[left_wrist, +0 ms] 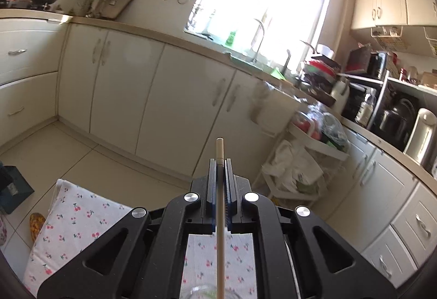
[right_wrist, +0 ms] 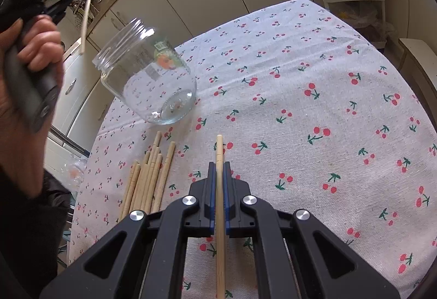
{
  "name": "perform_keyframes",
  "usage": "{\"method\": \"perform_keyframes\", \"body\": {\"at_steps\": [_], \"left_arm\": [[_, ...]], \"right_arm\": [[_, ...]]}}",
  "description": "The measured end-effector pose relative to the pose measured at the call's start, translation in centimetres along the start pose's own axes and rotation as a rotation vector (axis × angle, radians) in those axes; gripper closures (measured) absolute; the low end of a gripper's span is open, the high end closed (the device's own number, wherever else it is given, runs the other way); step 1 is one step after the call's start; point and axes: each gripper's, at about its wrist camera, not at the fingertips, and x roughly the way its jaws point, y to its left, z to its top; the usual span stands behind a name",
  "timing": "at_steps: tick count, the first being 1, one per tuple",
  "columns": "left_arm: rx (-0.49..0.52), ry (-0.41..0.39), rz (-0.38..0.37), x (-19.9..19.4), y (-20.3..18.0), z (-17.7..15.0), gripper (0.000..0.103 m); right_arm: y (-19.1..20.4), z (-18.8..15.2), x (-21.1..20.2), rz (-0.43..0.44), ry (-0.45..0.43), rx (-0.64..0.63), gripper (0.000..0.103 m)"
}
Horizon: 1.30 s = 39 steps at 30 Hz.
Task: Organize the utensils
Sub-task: 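Lift the left gripper's chopstick into the glass jar and open while right holds its chopstick, then carry the chopstick in the right gripper into the jar and open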
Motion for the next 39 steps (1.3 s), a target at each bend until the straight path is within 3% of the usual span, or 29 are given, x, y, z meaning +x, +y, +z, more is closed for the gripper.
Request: {"method": "perform_keyframes", "body": {"at_steps": [4, 12, 20, 31, 34, 39], "left_arm": [[0.025, -0.049, 0.030, 0.5, -0.4, -0.5, 0.098], [0.089, -0.035, 0.054, 0.6, -0.7, -3.7, 0.098], [0.128, 0.021, 0.062, -0.4, -0.1, -6.0, 0.098], [0.245, 0.167, 0.079, -2.7, -0.4, -8.5, 0.097], [0.244, 0.201, 0.092, -3.6, 0.1, -8.9, 0.091], [0.225, 0.211, 0.123, -5.9, 1.5, -8.9, 0.062]], "right_arm": [[-0.2, 0.1, 0.0, 0.011, 0.002, 0.012, 0.097], [-0.5, 0.2, -0.1, 0.034, 0.008, 0.035, 0.097], [-0.8, 0.3, -0.1, 0.041, 0.008, 0.046, 0.097], [-1.3, 0.3, -0.2, 0.044, 0.003, 0.068, 0.097], [-1.3, 0.2, -0.3, 0.035, -0.005, 0.067, 0.097], [-1.0, 0.1, -1.0, 0.037, -0.041, 0.046, 0.097]]}}
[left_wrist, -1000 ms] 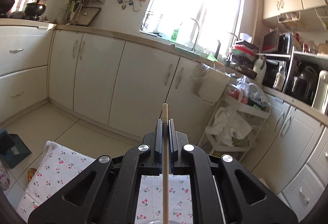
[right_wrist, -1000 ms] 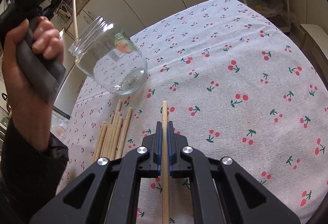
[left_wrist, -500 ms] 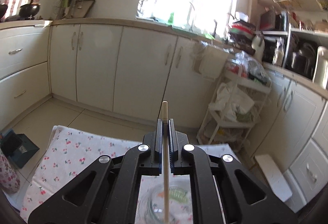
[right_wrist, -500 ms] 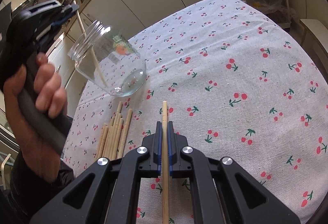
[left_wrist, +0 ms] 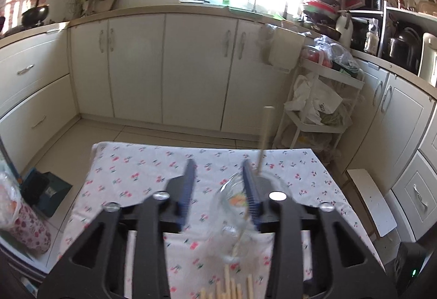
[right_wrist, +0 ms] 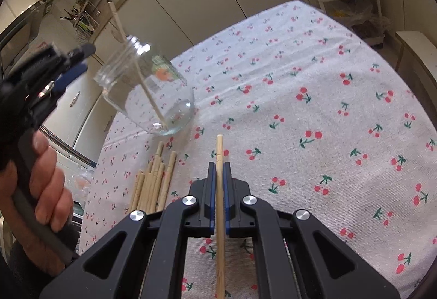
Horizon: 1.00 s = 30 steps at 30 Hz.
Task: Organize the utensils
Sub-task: 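Carry the chopstick in the right gripper into the jar and open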
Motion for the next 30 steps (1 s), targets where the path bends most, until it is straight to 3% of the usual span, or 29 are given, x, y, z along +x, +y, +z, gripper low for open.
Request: {"method": "perform_keyframes", "body": {"at_steps": [4, 7, 13, 18, 24, 30], "left_arm": [[-0.025, 0.032, 0.030, -2.0, 2.5, -1.9, 0.050], [-0.054, 0.069, 0.052, -2.9, 4.4, -3.7, 0.041], [-0.150, 0.159, 0.077, -4.0, 8.1, -7.5, 0.039], [-0.210, 0.167, 0.076, -5.2, 9.8, -8.9, 0.039], [-0.257, 0.172, 0.048, -5.3, 10.2, -8.9, 0.037], [-0.297, 0.189, 0.018, -4.7, 10.8, -9.2, 0.037]], "right_arm": [[0.2, 0.1, -1.2, 0.029, -0.027, 0.025, 0.097], [2.0, 1.1, -3.4, 0.066, -0.104, 0.000, 0.097], [8.0, 6.5, -6.7, 0.159, -0.306, -0.079, 0.097], [11.0, 10.8, -6.5, 0.188, -0.421, -0.087, 0.097], [11.8, 14.7, -4.1, 0.151, -0.552, 0.006, 0.097], [11.7, 16.8, -0.3, 0.056, -0.581, 0.039, 0.097]]}}
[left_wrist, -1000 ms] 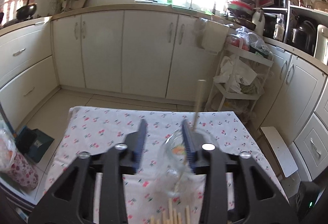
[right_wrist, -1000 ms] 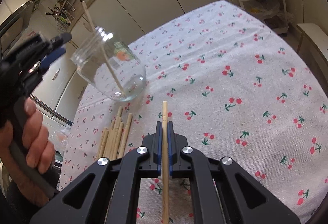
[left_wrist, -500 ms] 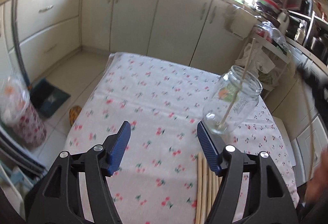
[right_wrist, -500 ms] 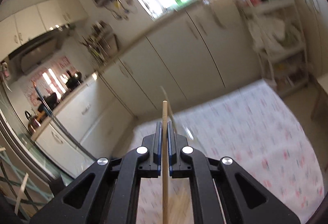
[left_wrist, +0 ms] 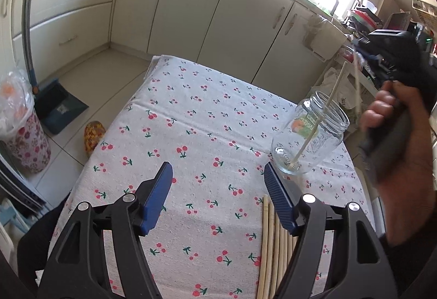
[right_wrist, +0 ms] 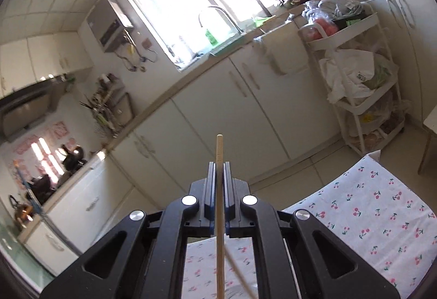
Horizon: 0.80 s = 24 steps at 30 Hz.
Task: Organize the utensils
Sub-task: 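Carry the chopstick in the right gripper into the jar and open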
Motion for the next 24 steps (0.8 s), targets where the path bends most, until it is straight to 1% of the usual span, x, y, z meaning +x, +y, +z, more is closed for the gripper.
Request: {"method": "perform_keyframes", "body": {"at_steps": [5, 8, 13, 17, 24], "left_arm": [[-0.029, 0.006, -0.020, 0.2, 0.5, 0.2, 0.037], [-0.040, 0.010, -0.030, 0.4, 0.6, 0.3, 0.036], [-0.043, 0.015, -0.035, 0.7, 0.4, 0.3, 0.036], [-0.051, 0.019, -0.033, 0.8, 0.5, 0.3, 0.035], [-0.045, 0.004, -0.024, 0.0, 0.3, 0.5, 0.035]], "right_arm": [[-0.2, -0.9, 1.5, -0.069, -0.003, -0.052, 0.097], [-0.2, -1.5, 1.8, -0.084, -0.002, -0.086, 0.097], [-0.3, -2.2, 1.6, -0.071, 0.001, -0.112, 0.097], [0.0, -2.8, 1.2, -0.053, 0.024, -0.138, 0.097], [0.3, -4.4, -1.1, -0.021, 0.074, -0.203, 0.097]]}}
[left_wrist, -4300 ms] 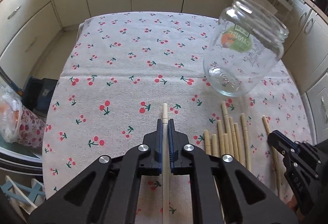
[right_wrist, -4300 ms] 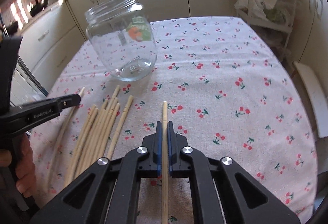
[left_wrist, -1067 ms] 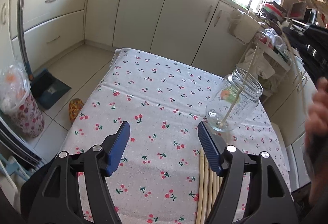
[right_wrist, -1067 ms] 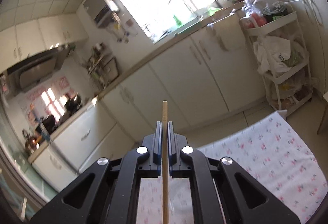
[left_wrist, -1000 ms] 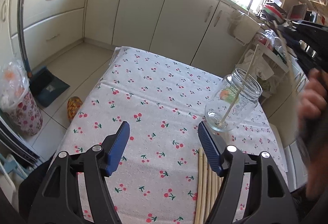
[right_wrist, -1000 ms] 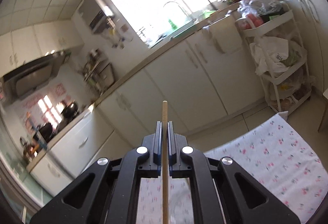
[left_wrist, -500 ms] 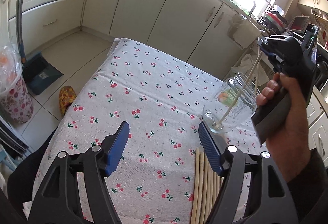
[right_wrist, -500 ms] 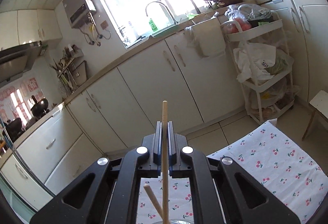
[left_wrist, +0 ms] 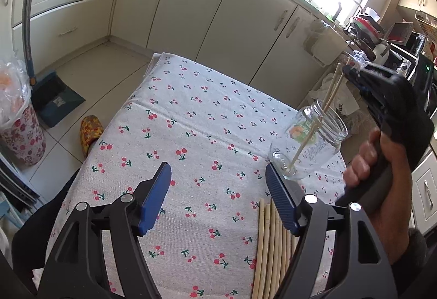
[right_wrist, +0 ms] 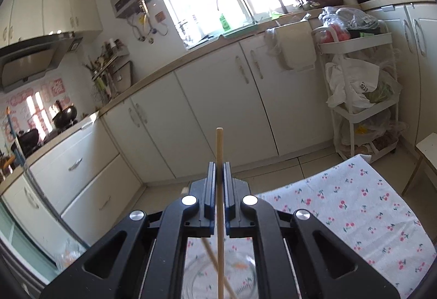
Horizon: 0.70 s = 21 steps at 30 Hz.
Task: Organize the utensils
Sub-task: 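Carry the chopstick in the right gripper into the jar and open, then move both grippers back down to the chopstick row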
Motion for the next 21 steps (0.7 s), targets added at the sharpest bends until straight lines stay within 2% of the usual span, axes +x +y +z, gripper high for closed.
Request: {"method": "perform_keyframes", "body": {"at_steps": [3, 4, 5, 7, 14, 17, 21], "left_arm": [[0.007, -0.003, 0.001, -0.5, -0.2, 0.0, 0.034], [0.010, -0.004, 0.002, -0.7, -0.4, 0.0, 0.034], [0.013, -0.005, 0.002, -0.9, -0.4, -0.1, 0.034], [0.018, -0.007, 0.003, -1.3, -0.7, -0.1, 0.033], [0.058, -0.018, 0.035, -3.8, -1.7, -0.3, 0.030], [0.080, -0.010, 0.058, -4.8, -2.0, -0.6, 0.030], [0.110, 0.009, 0.091, -6.1, -2.4, -1.5, 0.029]], "right_arm": [[0.4, -0.7, -0.6, 0.003, 0.032, -0.045, 0.096], [0.6, -1.0, -0.7, 0.006, 0.052, -0.068, 0.088], [0.7, -1.2, -0.8, 0.007, 0.071, -0.084, 0.076], [0.9, -1.6, -0.9, 0.009, 0.098, -0.108, 0.065], [-0.2, -2.0, -5.8, -0.009, 0.117, -0.090, 0.059], [-1.0, -3.3, -8.4, -0.036, 0.181, -0.078, 0.059], [-1.6, -6.8, -11.6, -0.064, 0.299, -0.091, 0.059]]}}
